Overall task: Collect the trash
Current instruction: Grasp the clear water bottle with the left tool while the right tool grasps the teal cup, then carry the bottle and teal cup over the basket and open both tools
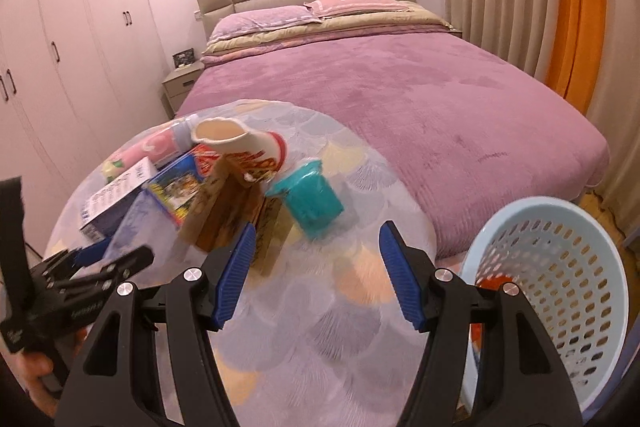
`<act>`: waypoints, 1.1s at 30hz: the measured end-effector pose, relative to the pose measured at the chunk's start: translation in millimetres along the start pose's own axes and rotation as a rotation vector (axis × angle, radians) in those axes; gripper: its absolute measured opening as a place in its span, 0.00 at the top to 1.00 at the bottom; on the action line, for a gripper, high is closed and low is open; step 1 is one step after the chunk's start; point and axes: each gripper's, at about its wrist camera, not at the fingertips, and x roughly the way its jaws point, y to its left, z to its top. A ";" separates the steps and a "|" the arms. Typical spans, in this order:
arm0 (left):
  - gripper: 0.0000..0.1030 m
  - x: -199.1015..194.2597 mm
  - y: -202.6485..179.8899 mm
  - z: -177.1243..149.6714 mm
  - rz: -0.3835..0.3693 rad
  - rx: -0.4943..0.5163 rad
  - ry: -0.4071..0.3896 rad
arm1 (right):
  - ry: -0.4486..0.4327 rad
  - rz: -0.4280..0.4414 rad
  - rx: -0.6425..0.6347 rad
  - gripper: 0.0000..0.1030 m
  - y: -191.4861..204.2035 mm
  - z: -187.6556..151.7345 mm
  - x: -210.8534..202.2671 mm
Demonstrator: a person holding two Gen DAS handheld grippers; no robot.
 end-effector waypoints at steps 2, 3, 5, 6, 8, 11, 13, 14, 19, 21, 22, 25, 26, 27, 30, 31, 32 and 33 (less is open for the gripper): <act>0.31 5.5 2.2 -0.5 -0.028 -0.017 0.015 | 0.015 -0.011 -0.015 0.41 -0.5 4.4 14.2; 0.34 7.7 2.3 -0.6 -0.035 -0.018 0.020 | 0.021 -0.014 -0.020 0.41 -0.8 5.5 18.5; 0.36 8.7 0.9 -2.4 -0.034 -0.013 0.017 | 0.036 -0.018 -0.034 0.41 -1.2 6.5 29.5; 0.40 8.5 0.1 -2.6 -0.035 -0.008 0.013 | 0.043 -0.020 -0.041 0.41 -1.7 6.5 34.9; 0.46 8.6 -1.4 -3.4 -0.036 -0.001 0.010 | 0.050 -0.021 -0.048 0.41 -1.6 7.1 43.8; 0.46 7.2 -4.5 -5.3 -0.031 0.005 -0.002 | 0.058 -0.020 -0.053 0.41 -1.8 9.2 52.5; 0.46 5.3 -4.4 -5.3 -0.031 0.000 -0.009 | 0.062 -0.018 -0.059 0.41 -1.7 10.5 57.8; 0.46 4.1 -3.8 -5.7 -0.031 -0.005 -0.014 | 0.064 -0.015 -0.064 0.41 -0.9 11.4 60.4; 0.47 -6.3 -0.2 -8.4 -0.032 -0.023 -0.062 | 0.083 -0.004 -0.088 0.41 5.3 15.8 74.8; 0.47 -8.5 0.5 -8.5 -0.023 -0.029 -0.074 | 0.093 0.011 -0.085 0.42 6.0 16.6 79.1; 0.47 -11.3 1.6 -9.0 -0.020 -0.035 -0.087 | 0.094 0.015 -0.084 0.47 6.8 17.2 79.7; 0.47 -16.4 6.0 -9.1 -0.030 -0.060 -0.107 | 0.101 0.026 -0.083 0.60 6.6 16.1 80.3; 0.47 -19.0 7.2 -10.1 -0.034 -0.066 -0.115 | 0.097 0.026 -0.083 0.60 6.5 15.7 79.2; 0.48 -20.6 7.4 -10.3 -0.036 -0.067 -0.120 | 0.091 0.030 -0.083 0.61 6.3 14.9 76.4; 0.48 -28.7 5.7 -12.7 -0.024 -0.058 -0.148 | 0.089 0.051 -0.079 0.62 5.8 10.3 70.5; 0.48 -32.7 5.7 -14.3 -0.022 -0.059 -0.156 | 0.089 0.053 -0.080 0.62 5.3 8.1 68.0; 0.48 -34.7 5.8 -15.6 -0.023 -0.063 -0.160 | 0.089 0.055 -0.082 0.62 5.3 6.1 65.4; 0.48 -36.1 7.1 -16.0 -0.025 -0.069 -0.161 | 0.087 0.062 -0.082 0.62 5.0 2.8 60.4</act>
